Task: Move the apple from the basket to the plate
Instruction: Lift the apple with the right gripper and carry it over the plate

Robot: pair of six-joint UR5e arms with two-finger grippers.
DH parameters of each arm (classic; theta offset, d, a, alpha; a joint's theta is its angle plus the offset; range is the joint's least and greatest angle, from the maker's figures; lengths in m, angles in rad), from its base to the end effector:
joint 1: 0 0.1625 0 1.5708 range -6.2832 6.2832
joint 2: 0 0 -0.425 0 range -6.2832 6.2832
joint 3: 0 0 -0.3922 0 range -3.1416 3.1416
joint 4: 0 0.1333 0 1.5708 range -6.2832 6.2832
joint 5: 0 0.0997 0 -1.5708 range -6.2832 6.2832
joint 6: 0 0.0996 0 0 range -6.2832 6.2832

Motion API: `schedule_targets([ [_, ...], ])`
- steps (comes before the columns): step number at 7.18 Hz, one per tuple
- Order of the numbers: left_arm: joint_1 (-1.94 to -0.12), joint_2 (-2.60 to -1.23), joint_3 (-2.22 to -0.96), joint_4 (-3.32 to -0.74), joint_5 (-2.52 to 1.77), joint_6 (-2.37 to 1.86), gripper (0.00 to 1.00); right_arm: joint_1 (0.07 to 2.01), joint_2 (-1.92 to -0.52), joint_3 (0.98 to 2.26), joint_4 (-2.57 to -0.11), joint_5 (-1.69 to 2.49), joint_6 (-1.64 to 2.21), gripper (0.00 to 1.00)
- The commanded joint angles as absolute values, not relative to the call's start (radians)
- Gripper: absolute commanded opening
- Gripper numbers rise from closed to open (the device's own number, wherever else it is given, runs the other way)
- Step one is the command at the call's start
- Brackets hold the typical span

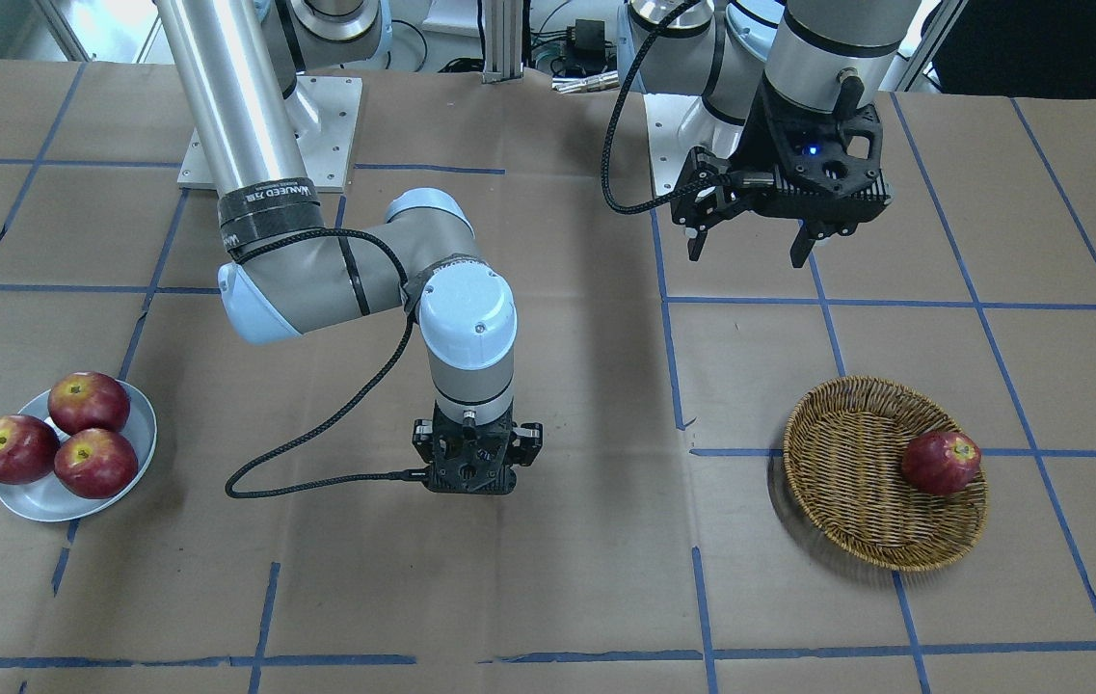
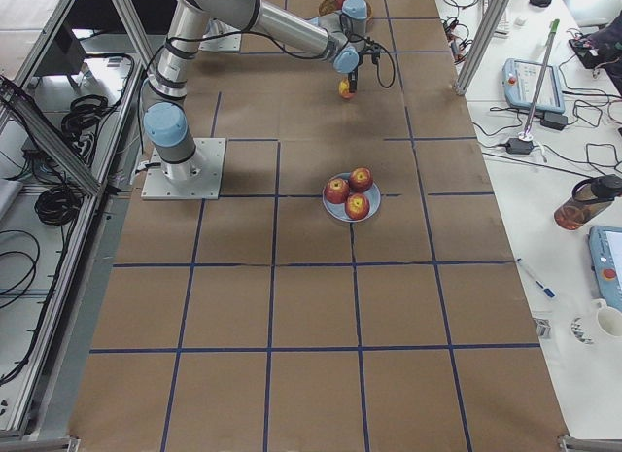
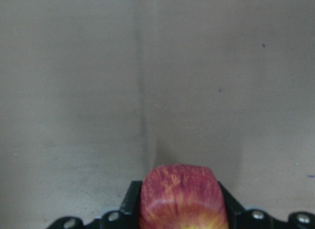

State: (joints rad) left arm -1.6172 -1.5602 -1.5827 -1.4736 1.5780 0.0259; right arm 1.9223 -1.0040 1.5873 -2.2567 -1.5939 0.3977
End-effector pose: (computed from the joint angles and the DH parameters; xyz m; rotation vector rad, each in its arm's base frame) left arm -0.1555 -0.4898 0.4974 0.1126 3.1297 -0.1504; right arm 0.3519 -0.5792 0.2162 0.0739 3.1205 -0.1623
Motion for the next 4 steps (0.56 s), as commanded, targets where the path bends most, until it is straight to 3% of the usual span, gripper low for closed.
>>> schedule_targets([
  [1, -1.618, -1.557, -1.586, -1.473, 1.578, 0.026, 0.99, 1.905, -1.066, 1.577, -2.238, -1.63, 0.355, 0.43],
  [4, -1.62, -1.546, -1.6, -1.467, 1.578, 0.026, 0.99, 1.71, -1.265, 1.586, -2.004, -1.628, 0.109, 0.43],
])
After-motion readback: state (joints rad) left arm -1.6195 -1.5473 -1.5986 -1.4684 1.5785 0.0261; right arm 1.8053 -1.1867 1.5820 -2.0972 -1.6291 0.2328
